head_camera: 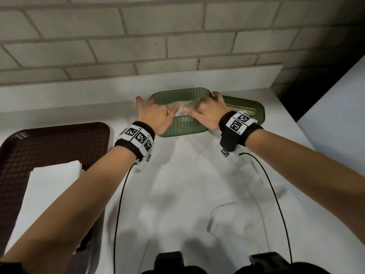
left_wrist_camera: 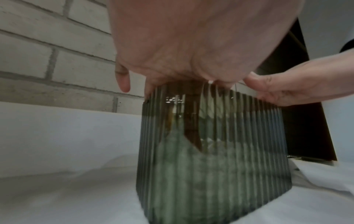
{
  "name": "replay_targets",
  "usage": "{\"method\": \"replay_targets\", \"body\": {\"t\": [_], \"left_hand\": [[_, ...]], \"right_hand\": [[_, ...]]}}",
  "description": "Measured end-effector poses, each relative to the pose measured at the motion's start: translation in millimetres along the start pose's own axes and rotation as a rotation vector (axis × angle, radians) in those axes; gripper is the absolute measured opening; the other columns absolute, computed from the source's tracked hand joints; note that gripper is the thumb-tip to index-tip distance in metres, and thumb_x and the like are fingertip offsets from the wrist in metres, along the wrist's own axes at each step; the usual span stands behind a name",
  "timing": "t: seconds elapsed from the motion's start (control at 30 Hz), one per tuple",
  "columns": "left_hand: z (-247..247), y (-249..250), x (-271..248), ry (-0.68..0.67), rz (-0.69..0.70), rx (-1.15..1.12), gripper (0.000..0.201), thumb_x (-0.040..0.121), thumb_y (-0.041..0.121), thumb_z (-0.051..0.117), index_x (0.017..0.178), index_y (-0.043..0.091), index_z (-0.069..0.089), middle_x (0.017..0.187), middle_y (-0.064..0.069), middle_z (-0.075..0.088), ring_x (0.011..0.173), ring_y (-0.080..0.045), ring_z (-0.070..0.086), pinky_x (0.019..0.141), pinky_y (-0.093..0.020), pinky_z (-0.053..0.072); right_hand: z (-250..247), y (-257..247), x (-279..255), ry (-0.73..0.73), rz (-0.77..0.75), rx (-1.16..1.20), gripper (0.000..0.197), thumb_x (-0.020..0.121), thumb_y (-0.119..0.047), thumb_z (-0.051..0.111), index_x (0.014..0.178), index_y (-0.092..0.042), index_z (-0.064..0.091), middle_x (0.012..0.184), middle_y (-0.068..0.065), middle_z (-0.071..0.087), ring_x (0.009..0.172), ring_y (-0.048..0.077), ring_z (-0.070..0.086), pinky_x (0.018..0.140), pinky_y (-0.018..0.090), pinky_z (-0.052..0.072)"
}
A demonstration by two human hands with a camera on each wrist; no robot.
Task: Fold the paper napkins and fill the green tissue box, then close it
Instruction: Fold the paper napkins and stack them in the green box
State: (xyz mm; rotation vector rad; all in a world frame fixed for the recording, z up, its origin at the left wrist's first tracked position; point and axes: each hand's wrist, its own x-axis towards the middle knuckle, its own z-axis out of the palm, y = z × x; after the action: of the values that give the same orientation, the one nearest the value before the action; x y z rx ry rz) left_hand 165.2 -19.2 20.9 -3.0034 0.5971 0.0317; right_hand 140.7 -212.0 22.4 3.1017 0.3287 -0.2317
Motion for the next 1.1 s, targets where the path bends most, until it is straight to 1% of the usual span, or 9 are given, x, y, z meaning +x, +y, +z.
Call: {"method": "replay_targets", "body": {"t": [0.13, 0.2, 0.27, 0.4, 0.53, 0.67, 0.8, 0.97, 1.1], "left_hand": [[-3.5, 16.8, -19.6, 0.352, 0.009, -0.157, 0.034, 0.092, 0.033, 0.04, 0.077, 0.014, 0.064, 0.091, -0.006, 0.066, 0.107, -0.031, 0.048, 0.093, -0.049, 0.028], [2.6, 31.0, -33.4, 0.492, 0.133, -0.264, 0.017, 0.086, 0.026, 0.051, 0.089, 0.015, 0.063, 0.106, -0.004, 0.062, 0.108, -0.029, 0.047, 0.085, -0.041, 0.03], [11.4, 48.6, -50.3, 0.498, 0.298, -0.37, 0.013, 0.084, 0.019, 0.057, 0.094, 0.012, 0.062, 0.107, -0.006, 0.06, 0.103, -0.028, 0.049, 0.082, -0.038, 0.037], [30.0, 76.2, -66.3, 0.167, 0.353, -0.429, 0.026, 0.089, 0.02, 0.059, 0.113, 0.008, 0.057, 0.111, -0.009, 0.059, 0.105, -0.027, 0.051, 0.086, -0.039, 0.046], [36.6, 98.4, -60.1, -0.14, 0.22, -0.359, 0.062, 0.09, 0.045, 0.059, 0.133, 0.003, 0.042, 0.129, -0.017, 0.051, 0.121, -0.033, 0.044, 0.096, -0.043, 0.044], [38.4, 123.0, -50.9, -0.2, 0.162, -0.326, 0.084, 0.082, 0.057, 0.062, 0.14, 0.004, 0.033, 0.14, -0.018, 0.042, 0.129, -0.035, 0.039, 0.101, -0.047, 0.042], [33.3, 144.4, -45.1, -0.232, 0.107, -0.307, 0.096, 0.077, 0.055, 0.069, 0.142, -0.001, 0.027, 0.14, -0.02, 0.043, 0.13, -0.036, 0.039, 0.102, -0.045, 0.04], [29.8, 150.6, -40.6, -0.306, -0.019, -0.452, 0.081, 0.072, 0.047, 0.078, 0.13, 0.003, 0.042, 0.131, -0.013, 0.053, 0.122, -0.033, 0.05, 0.102, -0.044, 0.041], [33.5, 149.3, -42.9, -0.338, -0.099, -0.541, 0.075, 0.07, 0.045, 0.08, 0.126, 0.008, 0.046, 0.133, -0.013, 0.048, 0.127, -0.032, 0.04, 0.103, -0.045, 0.04]], "right_hand": [[-13.4, 15.5, -16.7, 0.259, 0.003, 0.177, 0.077, 0.093, -0.067, 0.01, 0.074, -0.021, 0.069, 0.105, 0.001, 0.067, 0.114, 0.021, 0.05, 0.109, 0.048, 0.015], [-22.3, 24.8, -31.2, 0.404, 0.023, 0.223, 0.062, 0.094, -0.06, 0.024, 0.076, -0.02, 0.068, 0.103, -0.002, 0.067, 0.108, 0.022, 0.051, 0.102, 0.045, 0.023], [-26.8, 35.3, -48.5, 0.447, 0.034, 0.24, 0.038, 0.092, -0.048, 0.046, 0.081, -0.02, 0.069, 0.102, -0.002, 0.067, 0.104, 0.023, 0.054, 0.098, 0.043, 0.029], [-19.6, 66.3, -89.4, 0.228, 0.045, 0.298, 0.007, 0.084, -0.023, 0.068, 0.09, -0.023, 0.07, 0.1, -0.003, 0.067, 0.097, 0.02, 0.063, 0.09, 0.034, 0.046], [-0.9, 95.4, -125.8, -0.083, 0.168, 0.257, 0.028, 0.077, -0.013, 0.075, 0.1, -0.027, 0.068, 0.099, -0.003, 0.064, 0.095, 0.018, 0.059, 0.082, 0.027, 0.045], [23.8, 118.7, -151.6, -0.332, 0.288, 0.156, 0.058, 0.069, -0.01, 0.081, 0.12, -0.025, 0.06, 0.119, 0.001, 0.057, 0.102, 0.017, 0.052, 0.085, 0.028, 0.043], [41.7, 126.0, -165.5, -0.38, 0.281, 0.007, 0.086, 0.061, -0.023, 0.089, 0.134, -0.024, 0.043, 0.13, -0.001, 0.048, 0.117, 0.023, 0.048, 0.092, 0.035, 0.036], [45.5, 127.1, -166.5, -0.343, 0.302, -0.056, 0.085, 0.058, -0.032, 0.09, 0.129, -0.026, 0.043, 0.125, 0.002, 0.054, 0.113, 0.025, 0.046, 0.094, 0.038, 0.034], [42.1, 125.9, -165.5, -0.359, 0.295, -0.138, 0.083, 0.057, -0.049, 0.086, 0.129, -0.025, 0.052, 0.12, 0.003, 0.055, 0.114, 0.026, 0.044, 0.097, 0.036, 0.034]]}}
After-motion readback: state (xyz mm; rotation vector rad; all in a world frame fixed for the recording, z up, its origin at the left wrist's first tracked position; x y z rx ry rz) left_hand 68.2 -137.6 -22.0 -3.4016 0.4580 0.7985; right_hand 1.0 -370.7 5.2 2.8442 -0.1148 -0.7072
